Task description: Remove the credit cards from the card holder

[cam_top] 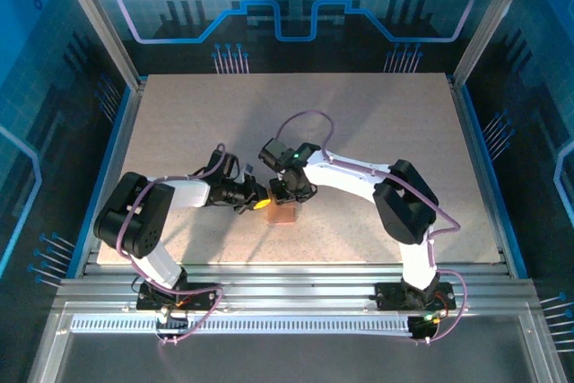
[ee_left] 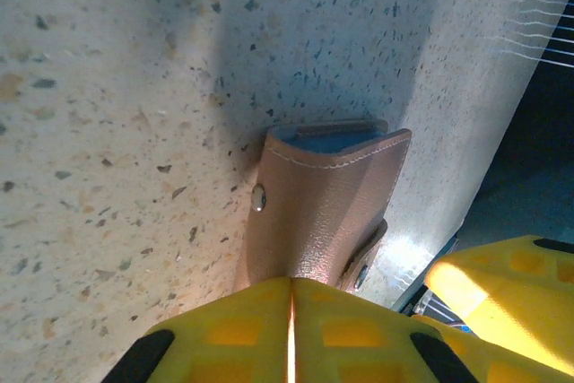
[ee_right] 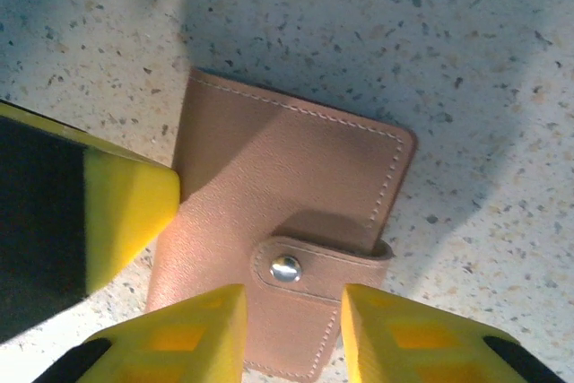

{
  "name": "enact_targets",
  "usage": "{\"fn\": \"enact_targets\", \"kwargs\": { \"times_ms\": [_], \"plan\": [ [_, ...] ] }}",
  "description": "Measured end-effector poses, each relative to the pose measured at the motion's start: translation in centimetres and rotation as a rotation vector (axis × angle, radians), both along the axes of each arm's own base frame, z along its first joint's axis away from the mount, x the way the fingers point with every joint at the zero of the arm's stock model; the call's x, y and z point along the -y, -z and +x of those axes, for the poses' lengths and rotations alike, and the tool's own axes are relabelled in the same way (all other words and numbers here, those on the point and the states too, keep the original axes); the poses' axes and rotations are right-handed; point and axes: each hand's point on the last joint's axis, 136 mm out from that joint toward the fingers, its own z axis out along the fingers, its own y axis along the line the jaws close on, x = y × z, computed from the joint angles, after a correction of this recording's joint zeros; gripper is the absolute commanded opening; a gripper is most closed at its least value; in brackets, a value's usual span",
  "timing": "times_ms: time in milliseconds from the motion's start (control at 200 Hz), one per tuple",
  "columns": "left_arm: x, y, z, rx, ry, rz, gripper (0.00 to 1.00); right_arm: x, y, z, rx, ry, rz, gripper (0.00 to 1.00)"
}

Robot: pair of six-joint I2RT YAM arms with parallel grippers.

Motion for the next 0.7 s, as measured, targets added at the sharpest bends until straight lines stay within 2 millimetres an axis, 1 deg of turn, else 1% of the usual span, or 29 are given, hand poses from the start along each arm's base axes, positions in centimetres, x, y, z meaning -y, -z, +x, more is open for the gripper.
{"fn": "enact_targets", "kwargs": {
  "times_ms": [105,365,490,700],
  "plan": [
    [-0.1,0.1,0.0,-0.002,-0.001,-0.006,0.09,-0.4,0.4,-0.1,-0.009,0.009,-0.010,0.33],
    [-0.2,0.3,-0.2,-0.003,-0.006,-0.018,0.08,-0.3,1.8,-0.2,-0.023,0.034,-0.046,0.34],
    [-0.2,0.3,-0.2,-0.009,-0.011,-0.025,0.07,-0.3,2.3,-0.3,-0.030,0.035,-0.057,0.37],
    [0.0,0.3,-0.1,-0.010,-0.010,-0.034,0.07,-0.4,2.3,-0.3,-0.028,0.037,-0.056,0.42]
  ]
}}
